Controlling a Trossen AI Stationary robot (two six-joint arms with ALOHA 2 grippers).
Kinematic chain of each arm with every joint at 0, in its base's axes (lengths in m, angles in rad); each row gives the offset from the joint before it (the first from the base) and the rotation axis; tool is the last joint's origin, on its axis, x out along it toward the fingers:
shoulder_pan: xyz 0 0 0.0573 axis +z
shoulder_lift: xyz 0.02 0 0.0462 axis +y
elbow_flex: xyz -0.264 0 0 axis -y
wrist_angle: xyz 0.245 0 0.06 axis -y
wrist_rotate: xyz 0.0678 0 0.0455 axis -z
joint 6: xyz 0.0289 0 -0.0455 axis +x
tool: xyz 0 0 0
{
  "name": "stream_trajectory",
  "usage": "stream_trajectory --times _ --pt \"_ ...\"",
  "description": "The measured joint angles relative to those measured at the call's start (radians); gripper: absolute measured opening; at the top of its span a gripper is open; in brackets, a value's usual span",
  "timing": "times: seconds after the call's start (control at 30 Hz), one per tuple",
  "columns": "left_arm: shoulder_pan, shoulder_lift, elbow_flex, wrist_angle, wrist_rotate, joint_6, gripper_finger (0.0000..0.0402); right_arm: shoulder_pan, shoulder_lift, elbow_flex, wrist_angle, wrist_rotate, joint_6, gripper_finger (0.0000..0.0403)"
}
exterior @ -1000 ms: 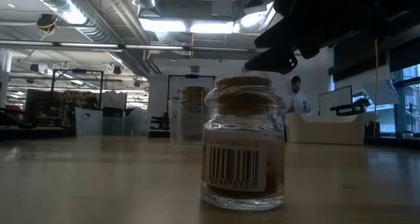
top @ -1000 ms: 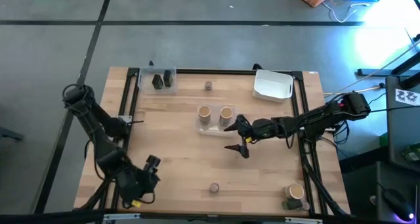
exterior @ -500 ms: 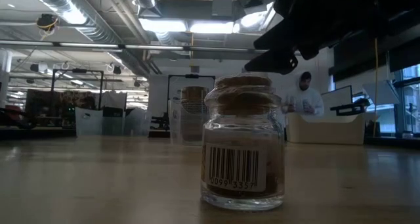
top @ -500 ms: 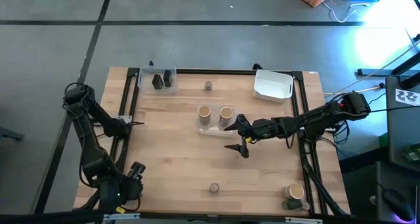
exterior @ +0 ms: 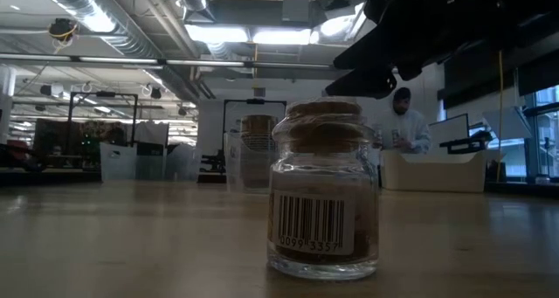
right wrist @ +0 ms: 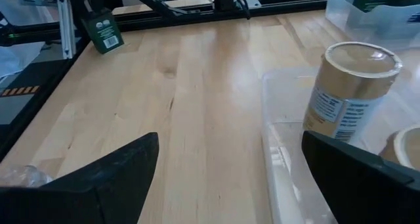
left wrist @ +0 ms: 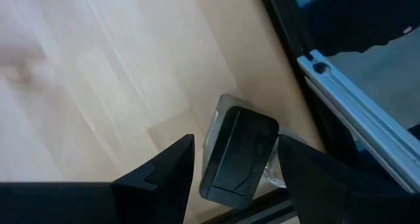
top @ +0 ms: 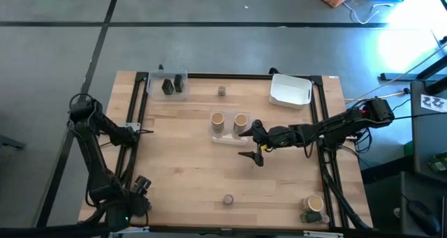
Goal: Sort spices by type
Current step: Put the black seasoning can into the top transparent bin
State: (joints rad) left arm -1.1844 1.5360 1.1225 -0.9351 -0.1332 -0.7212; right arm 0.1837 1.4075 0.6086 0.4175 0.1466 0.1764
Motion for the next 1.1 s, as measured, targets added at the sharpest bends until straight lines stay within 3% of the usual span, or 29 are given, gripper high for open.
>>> stream_trajectory --times 0.6,0.73,0.97,1.1 --pt "-0.001 0.074 -0.003 -0.014 0.046 0.048 0.0203 0.000 0.000 0.000 -0.001 0.000 0.000 0.0374" --pt "0.002 0.083 -0.003 -0.019 0.047 -0.014 0.0187 0.000 0.000 0.000 -0.001 0.000 0.000 0.0374" --pt "0.017 0.085 -0.003 -0.018 0.047 -0.170 0.0119 -0.001 0.000 0.000 -0.001 0.002 0.000 0.0374" --pt "0.049 0.085 -0.003 -0.019 0.047 -0.293 0.0117 -0.001 0.000 0.000 -0.001 0.002 0.000 0.0374"
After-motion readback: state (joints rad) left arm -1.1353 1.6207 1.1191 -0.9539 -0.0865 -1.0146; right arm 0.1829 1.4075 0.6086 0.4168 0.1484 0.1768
